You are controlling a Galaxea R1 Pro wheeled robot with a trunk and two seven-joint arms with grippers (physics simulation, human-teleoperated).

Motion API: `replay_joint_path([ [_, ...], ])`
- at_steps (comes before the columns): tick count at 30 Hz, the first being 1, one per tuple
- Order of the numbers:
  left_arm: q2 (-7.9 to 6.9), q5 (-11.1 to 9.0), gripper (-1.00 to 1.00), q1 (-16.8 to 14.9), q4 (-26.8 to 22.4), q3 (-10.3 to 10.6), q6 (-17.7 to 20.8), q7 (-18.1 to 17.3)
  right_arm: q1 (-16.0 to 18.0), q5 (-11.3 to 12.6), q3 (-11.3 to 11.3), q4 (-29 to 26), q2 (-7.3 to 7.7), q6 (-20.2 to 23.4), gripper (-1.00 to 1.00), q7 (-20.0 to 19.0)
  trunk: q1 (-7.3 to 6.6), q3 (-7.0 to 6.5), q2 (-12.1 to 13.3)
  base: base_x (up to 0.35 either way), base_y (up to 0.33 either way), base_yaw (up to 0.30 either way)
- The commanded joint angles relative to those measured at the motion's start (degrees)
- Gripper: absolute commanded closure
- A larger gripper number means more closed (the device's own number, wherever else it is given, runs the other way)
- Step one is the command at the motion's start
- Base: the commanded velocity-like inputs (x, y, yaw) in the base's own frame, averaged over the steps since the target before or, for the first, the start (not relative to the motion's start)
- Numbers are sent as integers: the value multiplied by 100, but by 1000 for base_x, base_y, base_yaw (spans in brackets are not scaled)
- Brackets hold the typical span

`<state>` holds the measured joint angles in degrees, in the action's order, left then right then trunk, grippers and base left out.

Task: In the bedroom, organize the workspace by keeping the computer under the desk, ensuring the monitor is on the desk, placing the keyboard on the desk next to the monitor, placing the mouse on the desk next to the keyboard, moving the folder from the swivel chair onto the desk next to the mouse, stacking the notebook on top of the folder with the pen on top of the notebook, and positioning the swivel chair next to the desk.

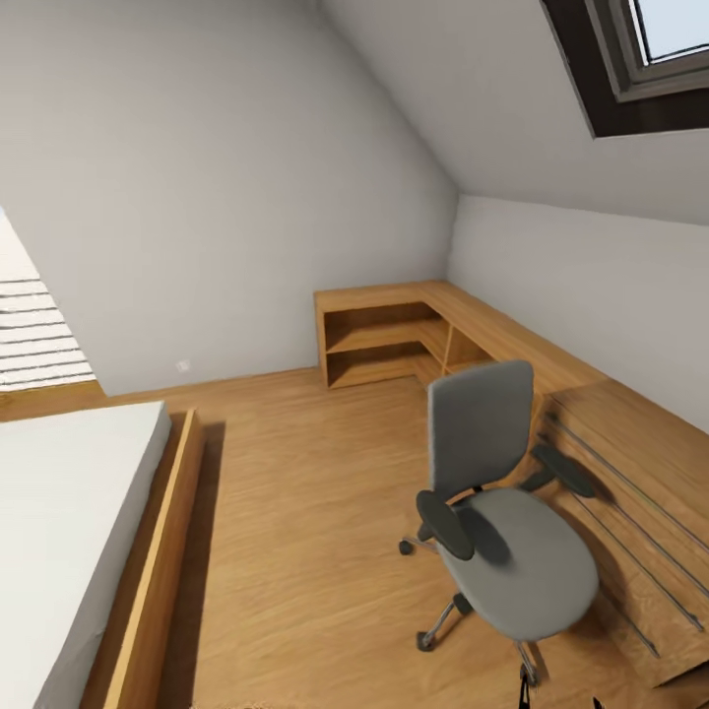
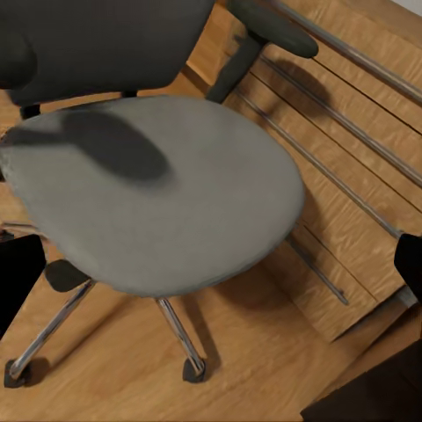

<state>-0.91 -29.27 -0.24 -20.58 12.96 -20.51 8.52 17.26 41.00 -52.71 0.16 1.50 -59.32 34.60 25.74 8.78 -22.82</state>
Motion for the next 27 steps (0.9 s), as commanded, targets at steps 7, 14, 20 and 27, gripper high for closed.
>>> replay_joint_path([
  [7, -2, -18, -100, -2, -7, 55, -14, 42, 4, -4, -42, 2, -3, 0, -100, 47, 4, 10, -10, 177, 106, 278],
  [14, -4, -12, -100, -2, -8, 57, -14, 42, 5, -4, -40, 2, -4, 8, -100, 47, 4, 10, -10, 274, 158, 278],
  [20, -6, -16, -100, -2, -7, 56, -14, 44, 5, -4, -38, 2, -1, 112, -100, 18, 4, 10, -10, 296, 138, 273],
  [27, 2, -14, -100, -2, -8, 61, -14, 43, 5, -3, -33, 2, 8, 320, -100, -197, 4, 10, -10, 314, 73, 149],
])
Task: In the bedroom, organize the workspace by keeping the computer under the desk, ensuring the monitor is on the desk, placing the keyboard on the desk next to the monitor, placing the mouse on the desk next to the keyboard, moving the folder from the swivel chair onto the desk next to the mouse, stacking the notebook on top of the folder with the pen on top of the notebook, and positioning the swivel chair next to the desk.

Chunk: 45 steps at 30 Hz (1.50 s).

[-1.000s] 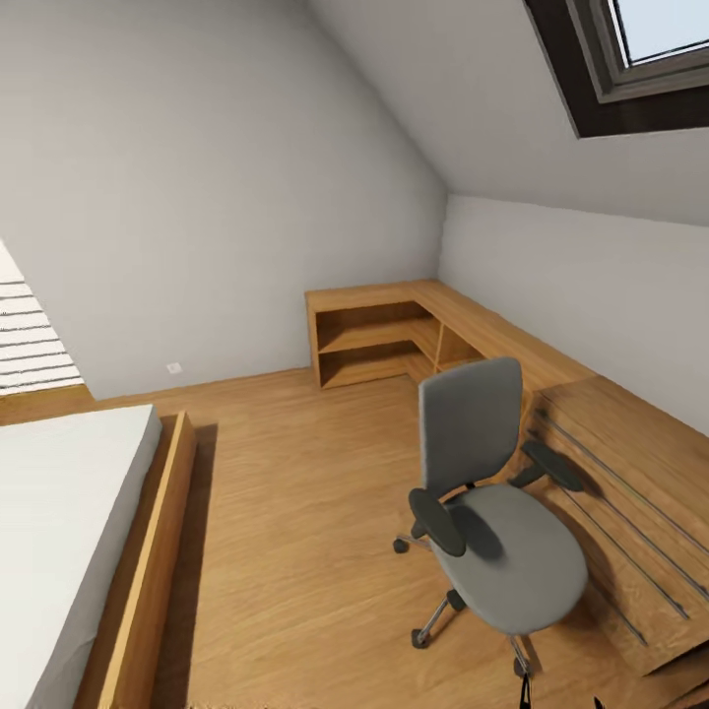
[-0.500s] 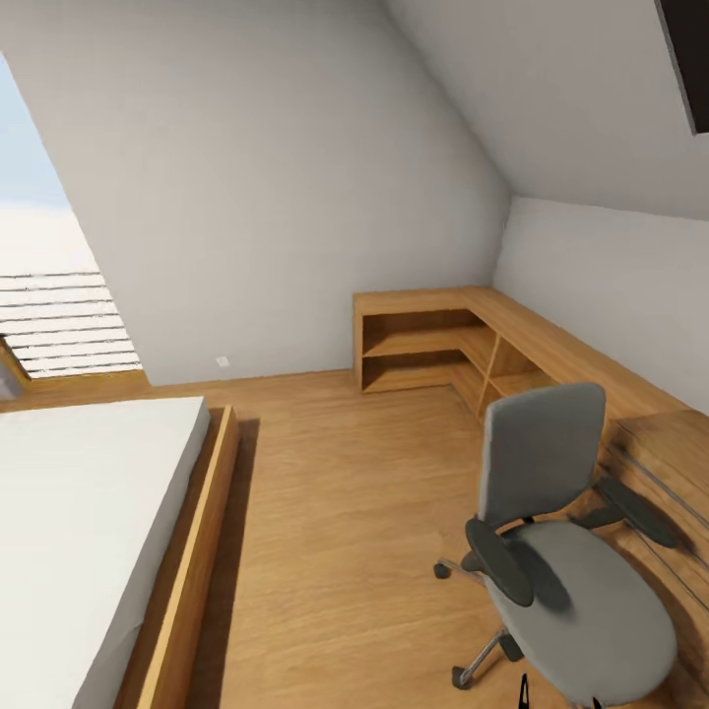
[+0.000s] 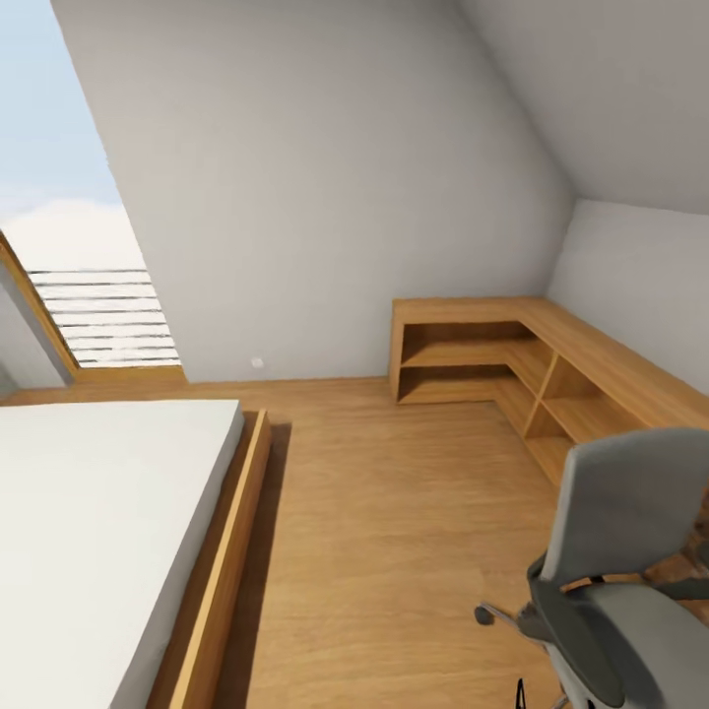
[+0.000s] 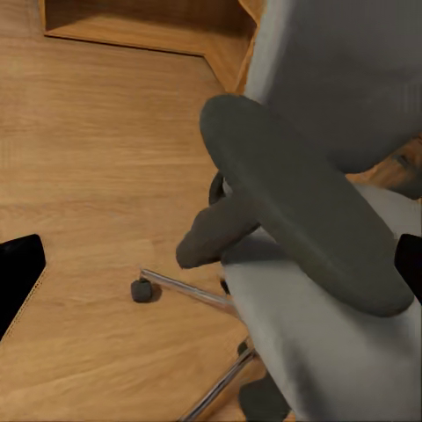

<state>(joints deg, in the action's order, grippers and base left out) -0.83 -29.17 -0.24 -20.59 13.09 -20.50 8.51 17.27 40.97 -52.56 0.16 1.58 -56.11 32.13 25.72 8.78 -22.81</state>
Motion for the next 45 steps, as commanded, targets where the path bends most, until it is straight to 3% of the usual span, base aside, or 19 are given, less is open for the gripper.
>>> replay_joint_path([
  [1, -3, -23, -100, -3, -6, 50, -15, 44, 4, 2, -47, 2, 3, 13, -100, 22, 6, 11, -10, 323, 24, 48],
  [45, -10, -18, -100, -3, -6, 53, -7, 45, 4, 34, -47, 38, 22, 98, -100, -98, 6, 11, -10, 328, 2, 4],
])
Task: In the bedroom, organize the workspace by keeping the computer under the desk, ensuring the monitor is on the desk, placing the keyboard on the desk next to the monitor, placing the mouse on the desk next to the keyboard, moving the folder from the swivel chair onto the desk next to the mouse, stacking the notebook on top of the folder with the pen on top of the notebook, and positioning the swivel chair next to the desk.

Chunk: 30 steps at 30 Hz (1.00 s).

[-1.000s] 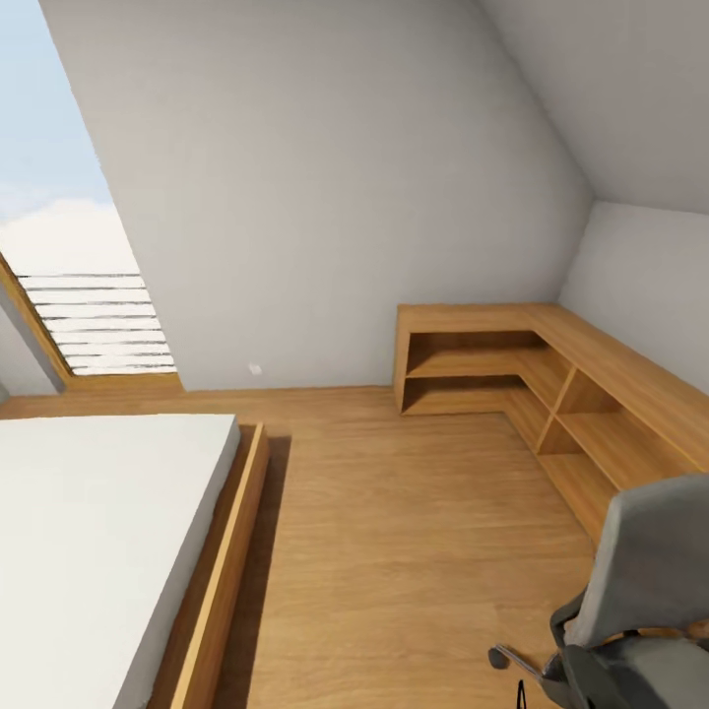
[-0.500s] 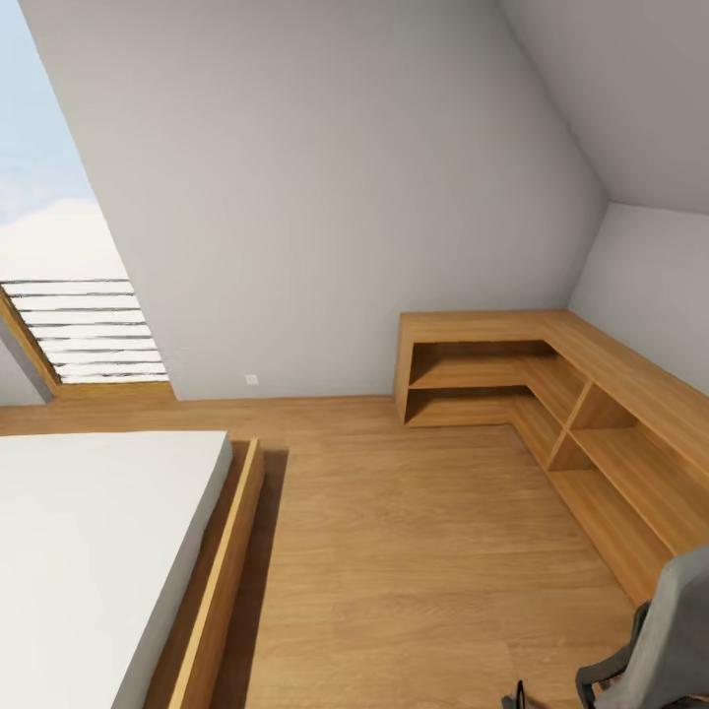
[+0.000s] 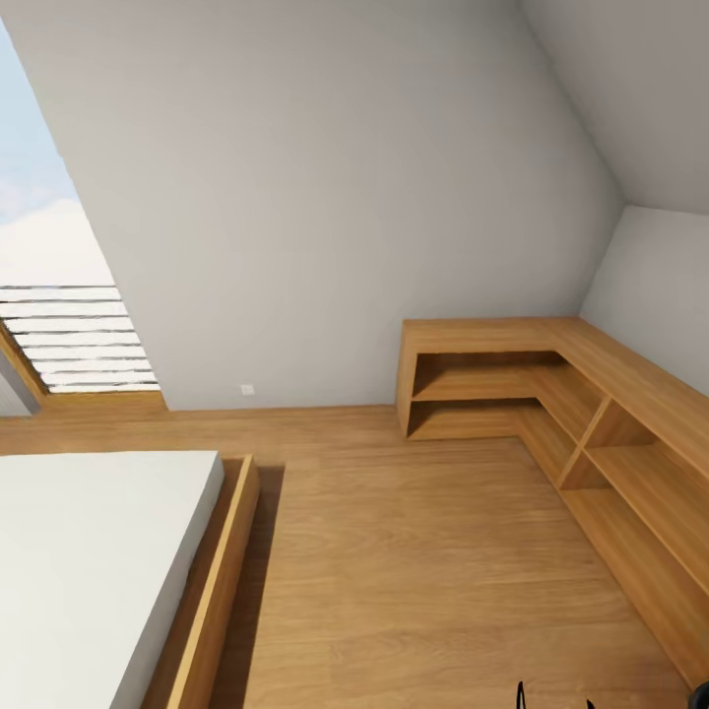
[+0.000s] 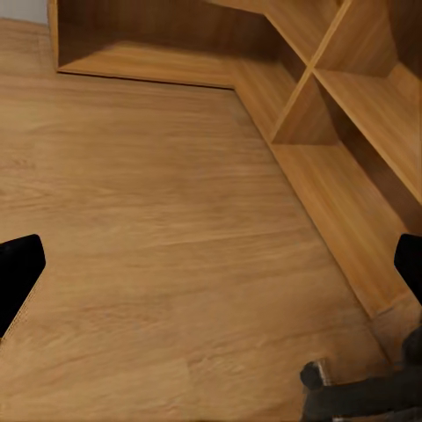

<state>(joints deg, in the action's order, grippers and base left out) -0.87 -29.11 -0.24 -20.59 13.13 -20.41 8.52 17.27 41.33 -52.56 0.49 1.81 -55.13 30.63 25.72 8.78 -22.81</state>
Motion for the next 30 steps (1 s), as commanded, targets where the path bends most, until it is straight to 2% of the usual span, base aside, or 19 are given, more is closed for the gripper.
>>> replay_joint_path([
  [1, -4, -24, -100, -3, -6, 49, -15, 44, 4, -2, -48, 5, -6, -1, -100, 53, 6, 11, -11, 329, 0, 0],
  [21, -1, -24, -100, -3, -6, 49, -15, 48, 3, -9, -64, 4, -49, 2, -100, 57, 6, 11, -11, 328, 0, 0],
  [30, -1, -24, -100, -3, -6, 49, -15, 48, 4, -11, -62, 4, -112, 21, -100, 49, 6, 11, -11, 328, 0, 0],
])
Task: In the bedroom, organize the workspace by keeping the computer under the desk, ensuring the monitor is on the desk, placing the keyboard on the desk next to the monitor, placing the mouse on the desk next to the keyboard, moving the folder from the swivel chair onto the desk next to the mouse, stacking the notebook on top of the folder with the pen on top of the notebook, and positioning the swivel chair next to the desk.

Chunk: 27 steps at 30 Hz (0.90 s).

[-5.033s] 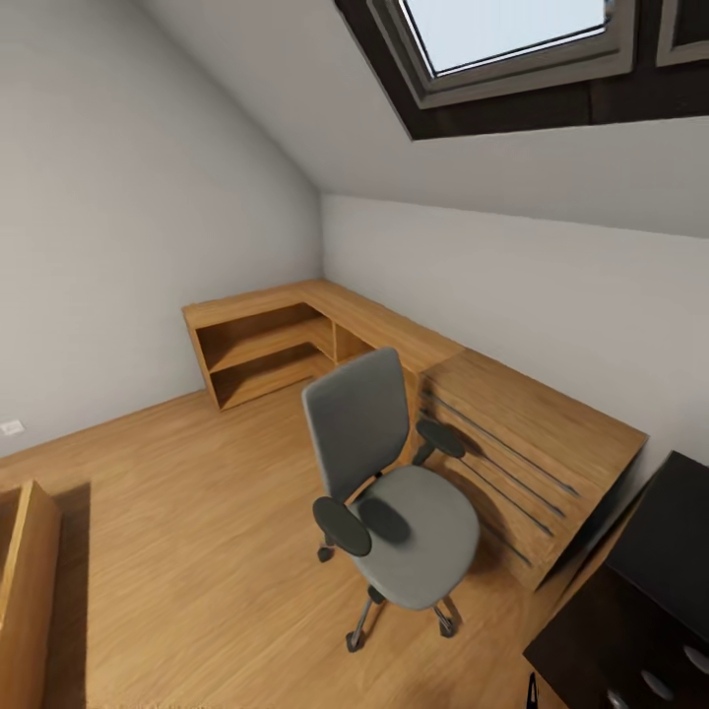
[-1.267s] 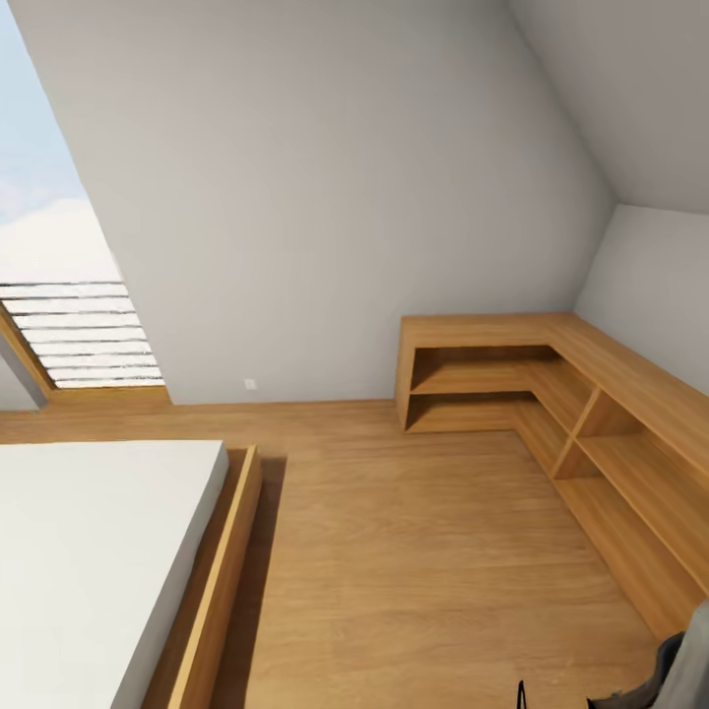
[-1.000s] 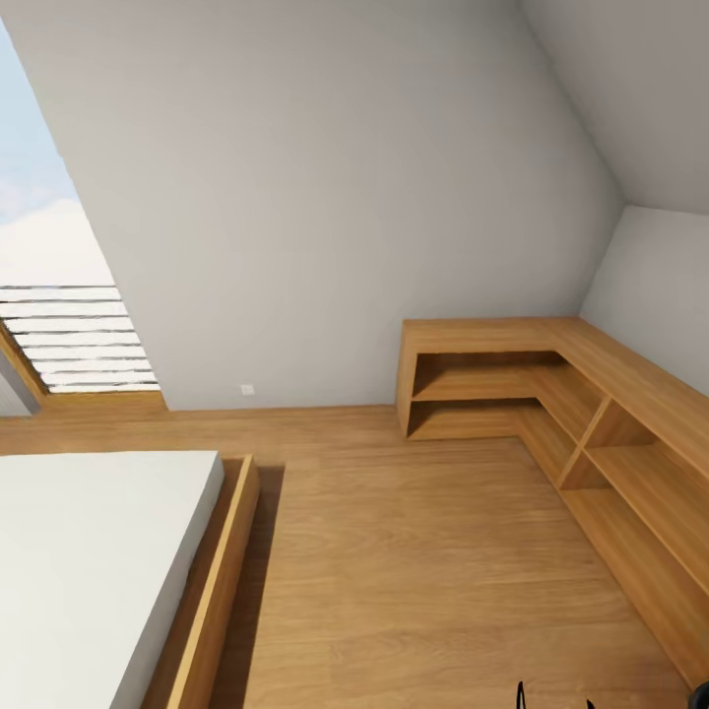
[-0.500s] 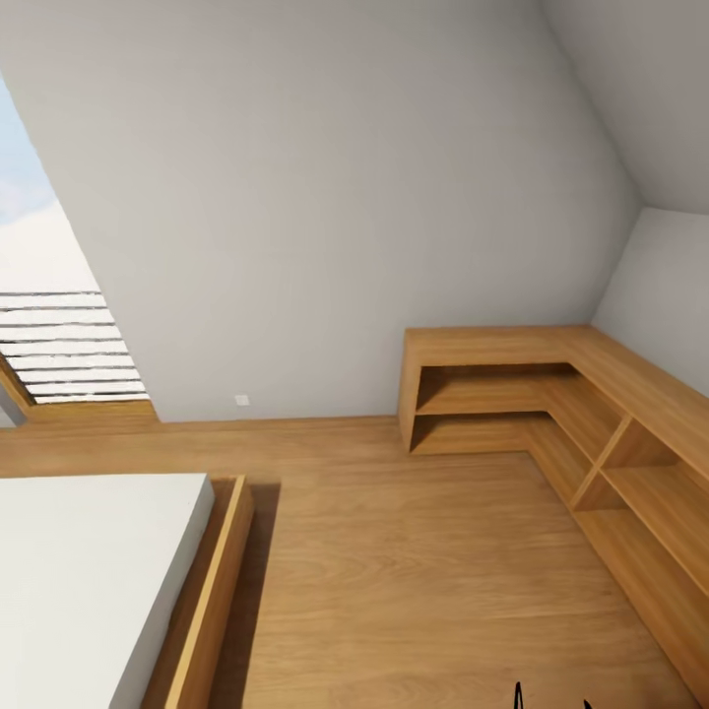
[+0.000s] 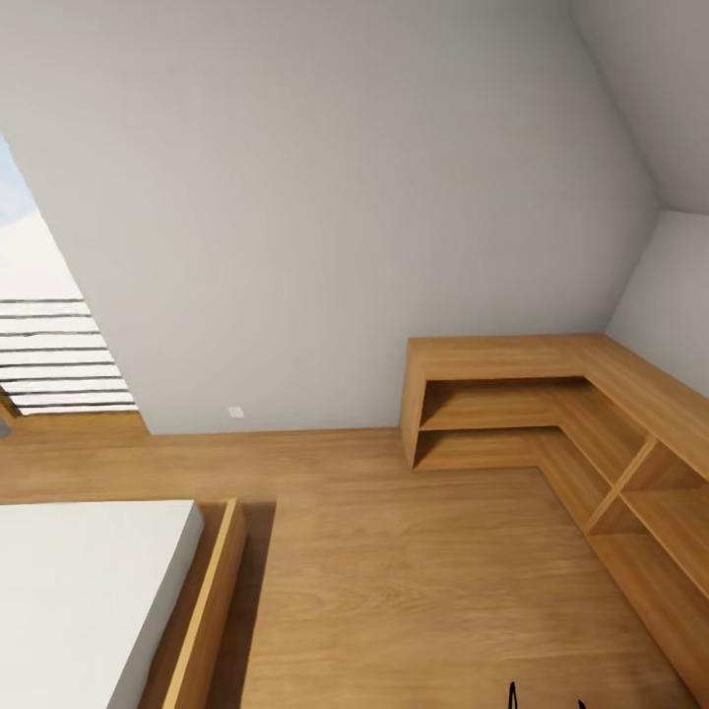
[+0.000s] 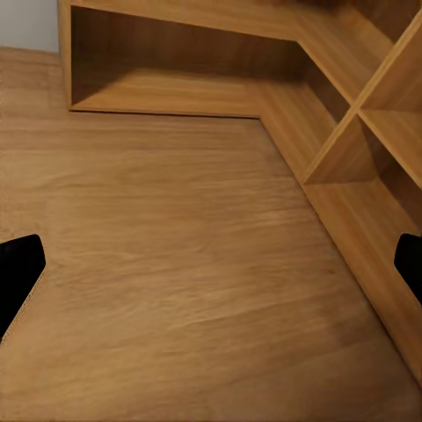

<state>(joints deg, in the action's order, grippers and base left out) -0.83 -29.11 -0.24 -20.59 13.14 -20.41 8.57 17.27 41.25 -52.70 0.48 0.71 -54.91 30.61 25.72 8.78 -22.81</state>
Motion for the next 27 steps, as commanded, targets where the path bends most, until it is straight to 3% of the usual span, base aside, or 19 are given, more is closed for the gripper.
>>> replay_joint_path([
  [1, -5, -24, -100, -3, -6, 49, -15, 45, 3, -3, -48, 5, -5, 13, -100, 52, 6, 11, -11, 328, 0, 0],
  [10, -5, -24, -100, -3, -6, 49, -15, 40, 2, -19, -39, 5, 6, 180, -100, -160, 6, 7, -11, 328, 0, -30],
  [16, -5, -24, -100, -3, -6, 49, -14, 40, 2, -21, -31, 13, 21, 198, -100, -489, 6, -9, -11, 328, 0, -208],
  [27, -7, -24, -100, -3, -3, 49, -9, 40, 4, -21, -30, 22, 34, 200, -100, -560, 6, -46, -11, 328, 0, -240],
])
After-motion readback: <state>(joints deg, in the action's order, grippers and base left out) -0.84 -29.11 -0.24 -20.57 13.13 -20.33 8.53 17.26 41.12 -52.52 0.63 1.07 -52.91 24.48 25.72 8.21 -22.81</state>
